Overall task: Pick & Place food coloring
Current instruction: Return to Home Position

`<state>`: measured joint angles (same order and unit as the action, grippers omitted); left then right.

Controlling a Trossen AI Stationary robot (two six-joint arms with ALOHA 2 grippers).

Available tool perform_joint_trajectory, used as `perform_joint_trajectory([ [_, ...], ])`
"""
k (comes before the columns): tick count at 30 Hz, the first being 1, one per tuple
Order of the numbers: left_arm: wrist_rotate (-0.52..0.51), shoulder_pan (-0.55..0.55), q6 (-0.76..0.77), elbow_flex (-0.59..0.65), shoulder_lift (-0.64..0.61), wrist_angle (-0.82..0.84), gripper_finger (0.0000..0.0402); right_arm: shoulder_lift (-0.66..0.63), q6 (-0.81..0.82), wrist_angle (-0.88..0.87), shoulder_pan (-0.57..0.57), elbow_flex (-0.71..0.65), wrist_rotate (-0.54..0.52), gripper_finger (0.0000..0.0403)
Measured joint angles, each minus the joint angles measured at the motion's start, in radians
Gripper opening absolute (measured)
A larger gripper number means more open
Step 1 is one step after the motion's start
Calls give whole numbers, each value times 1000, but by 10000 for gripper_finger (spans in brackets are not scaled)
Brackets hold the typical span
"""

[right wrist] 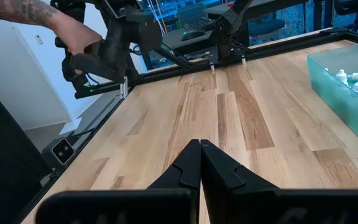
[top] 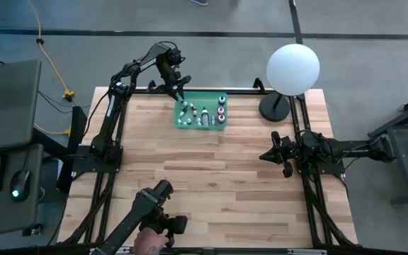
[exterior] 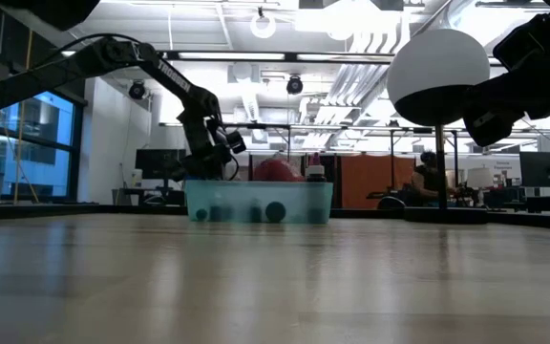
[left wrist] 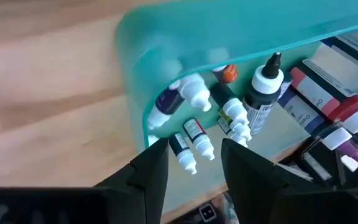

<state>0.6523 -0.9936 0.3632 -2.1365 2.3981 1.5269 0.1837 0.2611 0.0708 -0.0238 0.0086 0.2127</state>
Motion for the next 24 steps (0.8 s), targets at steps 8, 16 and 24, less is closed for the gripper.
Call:
perform_joint_trajectory([
  [8,-130,-1,-84,-221,-1,35,146,0,0,0,0,0,0,0],
  [16,-131,58,-261,-156,-255,-156,146,0,0,0,0,0,0,0],
  [24,-156,205,-255,-156,-489,-390,147,0,0,0,0,0,0,0],
])
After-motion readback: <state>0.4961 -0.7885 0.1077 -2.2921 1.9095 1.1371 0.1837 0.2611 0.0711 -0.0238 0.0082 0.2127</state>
